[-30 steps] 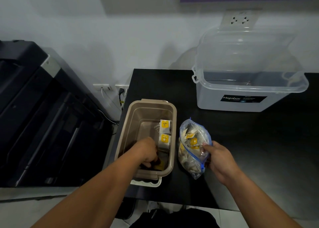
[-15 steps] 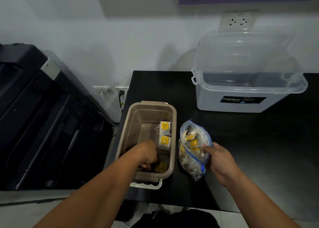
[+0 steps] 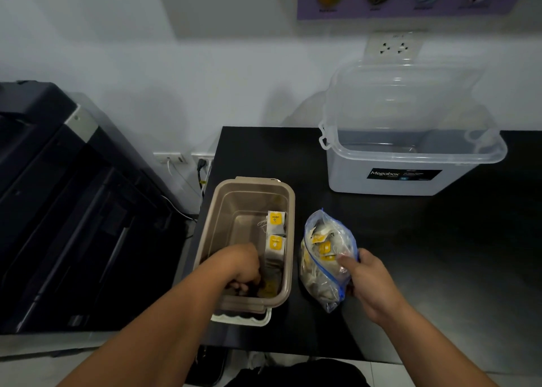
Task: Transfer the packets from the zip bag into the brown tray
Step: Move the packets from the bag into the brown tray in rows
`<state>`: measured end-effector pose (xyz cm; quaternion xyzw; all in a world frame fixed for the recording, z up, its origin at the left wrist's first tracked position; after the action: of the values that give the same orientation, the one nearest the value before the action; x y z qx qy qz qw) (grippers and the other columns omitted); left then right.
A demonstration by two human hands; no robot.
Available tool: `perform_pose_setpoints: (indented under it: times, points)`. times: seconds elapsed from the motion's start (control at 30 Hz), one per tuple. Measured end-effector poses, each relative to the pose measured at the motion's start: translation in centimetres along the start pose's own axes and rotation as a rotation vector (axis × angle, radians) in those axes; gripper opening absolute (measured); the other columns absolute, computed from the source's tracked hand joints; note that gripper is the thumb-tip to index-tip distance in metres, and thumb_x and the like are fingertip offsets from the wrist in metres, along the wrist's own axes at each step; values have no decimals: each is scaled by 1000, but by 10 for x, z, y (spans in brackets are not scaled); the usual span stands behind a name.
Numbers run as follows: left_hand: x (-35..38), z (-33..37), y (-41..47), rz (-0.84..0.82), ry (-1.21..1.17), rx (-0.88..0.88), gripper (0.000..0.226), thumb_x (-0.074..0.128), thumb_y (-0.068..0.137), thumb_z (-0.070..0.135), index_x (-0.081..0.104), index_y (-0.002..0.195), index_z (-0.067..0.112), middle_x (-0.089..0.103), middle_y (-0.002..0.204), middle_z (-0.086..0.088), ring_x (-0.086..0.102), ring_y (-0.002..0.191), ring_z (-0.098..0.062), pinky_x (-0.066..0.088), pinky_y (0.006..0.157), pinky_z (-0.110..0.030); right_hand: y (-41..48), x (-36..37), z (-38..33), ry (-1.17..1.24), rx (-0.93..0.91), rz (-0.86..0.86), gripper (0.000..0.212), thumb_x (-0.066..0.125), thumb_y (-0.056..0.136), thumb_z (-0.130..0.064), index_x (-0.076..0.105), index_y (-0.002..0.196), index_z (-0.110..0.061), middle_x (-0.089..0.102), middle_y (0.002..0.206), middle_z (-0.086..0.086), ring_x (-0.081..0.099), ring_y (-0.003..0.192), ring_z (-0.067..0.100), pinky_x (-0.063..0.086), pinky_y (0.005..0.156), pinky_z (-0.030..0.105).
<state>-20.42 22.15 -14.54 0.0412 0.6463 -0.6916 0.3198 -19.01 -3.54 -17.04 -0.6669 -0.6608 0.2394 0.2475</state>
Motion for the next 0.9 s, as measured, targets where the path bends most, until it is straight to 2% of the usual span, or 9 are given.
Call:
perform_pose_setpoints:
  times: [0.1,0.17,0.27,0.4,0.5,0.57,0.63,0.77,0.9]
  points:
    - [-34,12,-22,170,228,80,29,62,96,32,71,100,4,66,80,-5,64,72,-20,52,70,-29,-4,-1,-4,-46,-32,4,17,67,98,-11,64,115,-10,76,107,13,77,95,29,61,69,39]
    - [-63,24,-44,346,223,122,28,63,96,34,70,101,8,67,99,-7,65,95,-23,51,85,-32,-4,-1,-5,-63,-45,-8,17,66,99,-10,65,116,-10,77,106,13,77,94,28,60,67,36]
    - [-97,43,-78,562,-16,208,21,69,92,30,56,80,19,62,88,2,59,80,-13,45,71,-29,-5,-1,-5,-60,-49,-29,17,60,104,-12,65,119,-11,77,108,13,77,97,27,62,73,38]
    - [-103,93,-97,646,-218,430,24,76,86,30,55,74,29,63,80,8,59,72,-8,42,64,-23,-8,-3,-10,-57,-60,-45,17,57,106,-16,65,119,-11,77,108,11,77,97,25,63,72,35]
    - [-80,137,-93,550,-164,560,13,77,85,25,66,79,30,68,82,10,65,78,-4,52,74,-22,-10,-6,-13,-45,-65,-37,16,56,106,-19,65,114,-8,78,103,12,78,90,25,61,64,32]
    - [-55,158,-76,462,-22,558,4,73,87,20,75,88,24,72,90,8,67,86,-7,55,83,-25,-11,-9,-12,-46,-57,-32,16,56,106,-19,64,114,-7,79,101,13,78,89,27,60,65,35]
    - [-35,176,-60,403,120,507,12,68,89,21,77,97,19,73,100,1,68,92,-14,55,88,-31,-12,-12,-11,-53,-53,-35,15,56,105,-16,64,114,-7,79,97,13,78,88,28,60,68,39]
    - [-2,195,-38,184,373,222,46,58,100,32,50,140,12,54,135,-11,55,124,-26,46,101,-34,-16,-22,-13,-61,-48,-32,13,54,101,-4,66,107,-6,79,86,13,78,81,29,59,65,38]
    - [23,183,-4,84,214,16,74,69,90,44,37,148,12,48,138,-14,51,126,-30,46,99,-40,-16,-35,-12,-51,-53,-5,13,53,102,-4,65,106,-3,76,86,15,74,66,19,54,50,26]
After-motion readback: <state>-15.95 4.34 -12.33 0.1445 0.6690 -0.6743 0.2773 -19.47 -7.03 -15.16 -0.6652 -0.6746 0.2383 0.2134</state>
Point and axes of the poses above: each hand's wrist, its own y-axis towards the middle knuckle, its own x-axis out of the palm, z = x × y, the point moved 10 cm from there along y, towards the middle knuckle
